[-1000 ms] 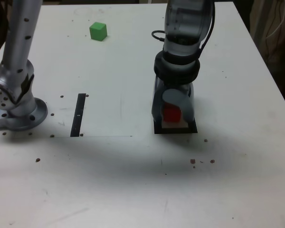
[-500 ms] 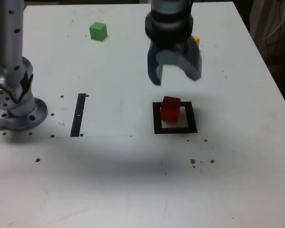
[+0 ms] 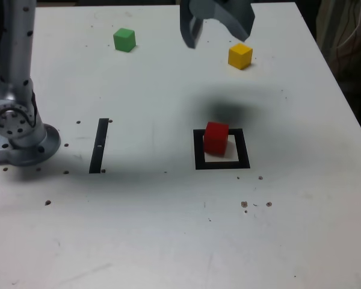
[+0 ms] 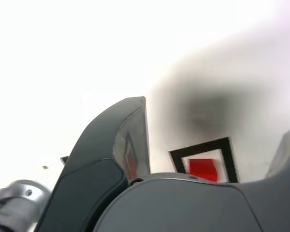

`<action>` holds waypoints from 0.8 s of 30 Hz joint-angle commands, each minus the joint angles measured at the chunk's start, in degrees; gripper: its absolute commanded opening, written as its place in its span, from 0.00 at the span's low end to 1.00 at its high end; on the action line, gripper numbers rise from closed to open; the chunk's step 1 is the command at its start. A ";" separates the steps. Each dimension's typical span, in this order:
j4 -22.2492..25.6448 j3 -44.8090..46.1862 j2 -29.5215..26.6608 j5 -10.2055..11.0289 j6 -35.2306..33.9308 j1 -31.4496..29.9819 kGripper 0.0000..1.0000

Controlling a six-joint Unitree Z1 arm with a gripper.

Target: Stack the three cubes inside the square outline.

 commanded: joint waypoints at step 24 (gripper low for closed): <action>-2.11 -18.75 19.46 4.81 26.44 8.97 0.94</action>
